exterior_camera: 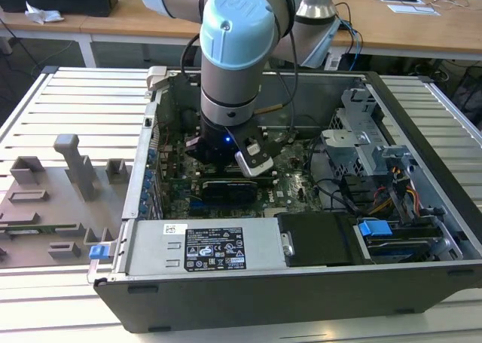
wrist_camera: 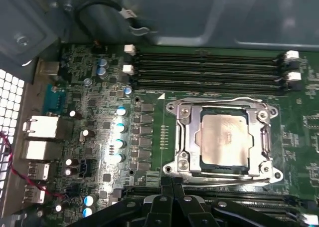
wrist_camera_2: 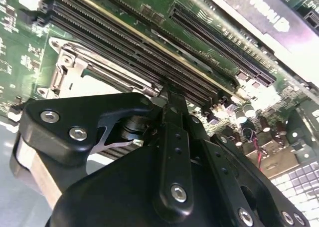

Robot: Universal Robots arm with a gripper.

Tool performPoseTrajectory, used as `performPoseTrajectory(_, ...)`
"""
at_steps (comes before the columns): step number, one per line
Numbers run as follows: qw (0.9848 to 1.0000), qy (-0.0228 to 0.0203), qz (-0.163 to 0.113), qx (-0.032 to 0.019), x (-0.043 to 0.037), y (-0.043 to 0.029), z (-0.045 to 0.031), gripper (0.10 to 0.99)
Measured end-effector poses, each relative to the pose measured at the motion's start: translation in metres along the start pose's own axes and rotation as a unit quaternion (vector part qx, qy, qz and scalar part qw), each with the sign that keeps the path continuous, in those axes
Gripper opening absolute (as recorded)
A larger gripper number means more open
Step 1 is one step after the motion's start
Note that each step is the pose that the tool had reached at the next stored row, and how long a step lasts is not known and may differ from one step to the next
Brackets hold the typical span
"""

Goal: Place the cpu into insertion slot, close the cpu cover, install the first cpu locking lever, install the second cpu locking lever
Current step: 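Install the second cpu locking lever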

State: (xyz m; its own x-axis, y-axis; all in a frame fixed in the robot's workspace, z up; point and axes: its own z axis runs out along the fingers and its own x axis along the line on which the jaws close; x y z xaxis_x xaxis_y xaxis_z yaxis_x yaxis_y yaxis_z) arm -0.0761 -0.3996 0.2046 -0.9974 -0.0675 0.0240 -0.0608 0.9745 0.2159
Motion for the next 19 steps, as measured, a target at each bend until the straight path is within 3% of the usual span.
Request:
performPoseTrajectory(8,0.9990,0.0094,-0.043,0.0003,-0.0001,0.0047,0.0039,0.106)
performPoseTrajectory(12,0.9986,0.0113,-0.052,-0.0010,-0.0011,0.0122,0.0062,0.106)
performPoseTrajectory(19,0.9980,0.0126,-0.062,-0.0067,-0.0044,0.0127,0.0082,0.106)
